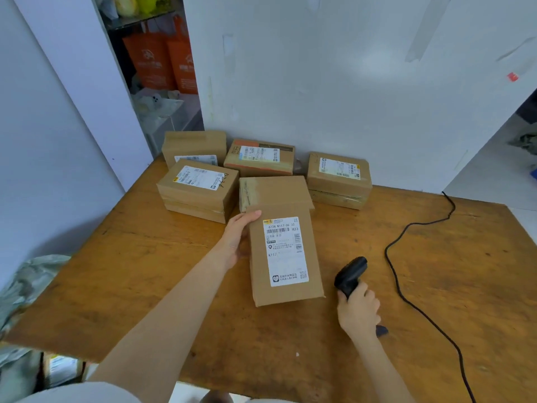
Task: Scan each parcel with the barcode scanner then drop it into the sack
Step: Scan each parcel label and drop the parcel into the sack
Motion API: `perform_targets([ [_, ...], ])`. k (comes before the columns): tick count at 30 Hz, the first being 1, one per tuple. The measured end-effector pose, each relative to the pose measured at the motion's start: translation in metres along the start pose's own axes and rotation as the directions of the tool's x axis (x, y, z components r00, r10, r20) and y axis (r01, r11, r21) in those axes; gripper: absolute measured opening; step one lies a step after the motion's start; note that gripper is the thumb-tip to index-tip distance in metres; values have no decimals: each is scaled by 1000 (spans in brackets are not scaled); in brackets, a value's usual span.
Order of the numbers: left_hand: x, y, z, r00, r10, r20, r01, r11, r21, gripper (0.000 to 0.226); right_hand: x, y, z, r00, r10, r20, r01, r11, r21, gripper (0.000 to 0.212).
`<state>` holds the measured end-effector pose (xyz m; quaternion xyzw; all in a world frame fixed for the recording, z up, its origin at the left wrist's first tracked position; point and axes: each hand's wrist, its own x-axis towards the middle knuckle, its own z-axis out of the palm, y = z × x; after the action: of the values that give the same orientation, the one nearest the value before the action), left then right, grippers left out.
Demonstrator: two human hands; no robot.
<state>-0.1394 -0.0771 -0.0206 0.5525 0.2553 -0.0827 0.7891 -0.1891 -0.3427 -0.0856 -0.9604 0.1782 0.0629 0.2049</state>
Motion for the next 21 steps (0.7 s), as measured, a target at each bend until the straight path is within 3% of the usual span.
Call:
perform_targets([
  [4, -5, 0, -12, 999, -17, -35, 17, 1000, 11, 76, 0, 0, 21, 999, -4, -39, -1, 993, -120, 55],
  [8, -9, -1, -18, 997, -26, -69, 27, 1000, 15, 86, -6, -5, 19, 996, 25, -82, -35, 992, -123, 65],
  [10, -11, -2, -21, 996, -34, -78, 34, 999, -4, 86, -12, -17, 10, 984, -11, -179, 4, 999, -37, 68],
  [13, -13, -4, -25, 994, -38, -102, 36, 999, -21, 81, -25, -44, -7, 945, -167, -282, 240, 939, 246, 49],
  [16, -16, -2, -30, 991, -40, -130, 36, 999, -32, 76, -35, -80, -22, 932, -342, -122, 347, 739, 577, 38],
  [21, -28, 7, -49, 975, -41, -218, 22, 996, -90, 84, -50, -127, -29, 865, -492, 101, 274, 632, 725, 47],
])
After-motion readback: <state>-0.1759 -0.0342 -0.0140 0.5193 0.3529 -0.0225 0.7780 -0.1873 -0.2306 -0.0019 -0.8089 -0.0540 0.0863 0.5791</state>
